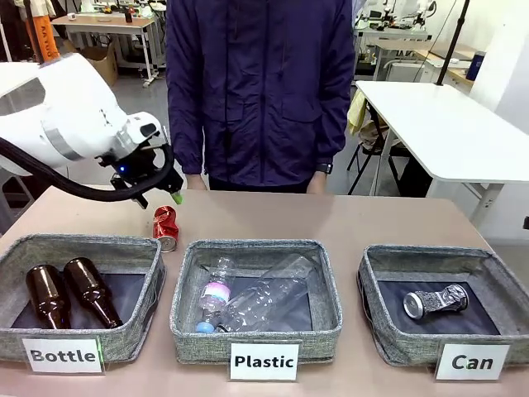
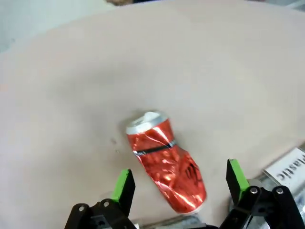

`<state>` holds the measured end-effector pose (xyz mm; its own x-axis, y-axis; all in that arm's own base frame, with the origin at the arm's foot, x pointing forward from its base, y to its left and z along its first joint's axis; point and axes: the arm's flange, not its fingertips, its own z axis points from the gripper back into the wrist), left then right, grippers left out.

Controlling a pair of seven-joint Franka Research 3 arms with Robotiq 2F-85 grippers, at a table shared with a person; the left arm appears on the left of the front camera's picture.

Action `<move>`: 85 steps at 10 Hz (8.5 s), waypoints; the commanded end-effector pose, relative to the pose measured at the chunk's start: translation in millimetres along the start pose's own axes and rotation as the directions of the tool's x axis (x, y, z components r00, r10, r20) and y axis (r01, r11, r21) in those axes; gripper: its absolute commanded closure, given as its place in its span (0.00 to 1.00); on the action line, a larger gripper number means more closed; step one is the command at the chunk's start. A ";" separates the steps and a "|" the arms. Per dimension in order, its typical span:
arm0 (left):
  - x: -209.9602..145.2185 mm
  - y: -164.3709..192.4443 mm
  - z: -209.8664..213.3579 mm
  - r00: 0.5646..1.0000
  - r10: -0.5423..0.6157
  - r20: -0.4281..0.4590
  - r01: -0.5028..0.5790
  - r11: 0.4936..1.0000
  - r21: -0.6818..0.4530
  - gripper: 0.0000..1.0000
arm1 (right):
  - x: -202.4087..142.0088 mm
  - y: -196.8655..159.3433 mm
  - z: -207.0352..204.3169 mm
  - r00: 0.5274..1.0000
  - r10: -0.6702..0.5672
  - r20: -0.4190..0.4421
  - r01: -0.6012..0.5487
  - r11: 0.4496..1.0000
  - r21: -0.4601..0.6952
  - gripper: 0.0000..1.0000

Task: Sort the can waste into the basket.
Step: Pick up the can waste from the table and place it in the right Fabric basket.

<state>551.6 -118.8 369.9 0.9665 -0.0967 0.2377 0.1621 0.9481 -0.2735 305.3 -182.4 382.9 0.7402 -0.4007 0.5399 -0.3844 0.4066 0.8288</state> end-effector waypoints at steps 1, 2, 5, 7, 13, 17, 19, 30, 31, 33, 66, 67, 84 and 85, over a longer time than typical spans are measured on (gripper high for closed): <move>7.3 -7.2 -18.0 0.999 0.040 -0.017 -0.039 0.996 0.076 0.00 | 3.9 5.0 0.1 1.000 -0.014 0.011 0.014 1.000 0.008 0.00; 8.2 -4.7 -25.3 0.999 0.043 -0.019 -0.041 0.994 0.106 0.00 | 3.9 5.0 0.1 1.000 -0.014 0.011 0.014 1.000 0.008 0.00; 5.2 -7.8 -35.2 0.999 0.010 -0.054 -0.004 0.992 0.123 0.00 | 3.9 5.0 0.1 1.000 -0.014 0.011 0.014 1.000 0.008 0.00; 5.4 -6.6 -42.4 0.997 0.024 -0.068 -0.014 0.990 0.143 0.00 | 3.9 5.0 0.1 1.000 -0.014 0.011 0.014 1.000 0.008 0.00; 4.7 -6.7 -55.8 0.998 0.018 -0.058 -0.006 0.979 0.205 1.00 | 3.9 5.0 0.1 1.000 -0.014 0.011 0.014 1.000 0.008 0.00; 3.4 -4.5 -54.9 0.998 0.023 -0.059 -0.010 0.978 0.208 1.00 | 3.9 5.0 0.1 1.000 -0.014 0.011 0.014 1.000 0.008 0.00; 3.2 -0.9 -49.8 0.999 0.022 -0.047 -0.012 0.980 0.199 1.00 | 3.9 5.0 0.1 1.000 -0.014 0.011 0.014 1.000 0.008 0.00; -200.2 12.1 220.2 0.740 -0.624 0.252 0.671 0.714 -0.202 1.00 | 3.9 5.0 0.1 1.000 -0.014 0.011 0.014 1.000 0.008 0.00; -235.5 8.5 223.3 0.622 -0.719 0.310 0.781 0.597 -0.181 1.00 | 3.9 5.0 0.1 1.000 -0.014 0.011 0.014 1.000 0.008 0.00; -272.3 1.0 218.7 0.427 -0.818 0.386 0.898 0.433 -0.076 1.00 | 3.9 5.0 0.1 1.000 -0.014 0.011 0.014 1.000 0.008 0.00; -176.2 -591.4 -33.8 0.029 -0.973 0.229 0.999 0.021 -0.035 0.50 | -15.7 55.7 220.7 0.995 0.036 0.088 -0.021 0.985 -0.170 0.00; -174.3 -591.2 -36.0 0.043 -0.973 0.227 0.999 0.035 -0.040 0.50 | -15.7 55.7 220.7 0.995 0.036 0.088 -0.021 0.985 -0.170 0.00; -140.4 -537.5 66.7 0.194 -0.932 0.307 0.979 0.164 -0.119 0.00 | 5.1 53.7 178.1 0.999 0.046 -0.006 -0.046 0.990 -0.134 0.00; -130.5 -506.2 95.0 0.263 -0.914 0.309 0.963 0.229 -0.143 0.00 | 14.3 51.3 154.0 0.998 0.052 -0.032 -0.056 0.987 -0.152 0.00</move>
<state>324.1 -612.8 558.7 0.0002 -0.8014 0.5981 0.9955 0.0568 0.0757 194.5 -309.7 454.1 0.7304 -0.3699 0.5742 -0.3403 0.5318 0.7755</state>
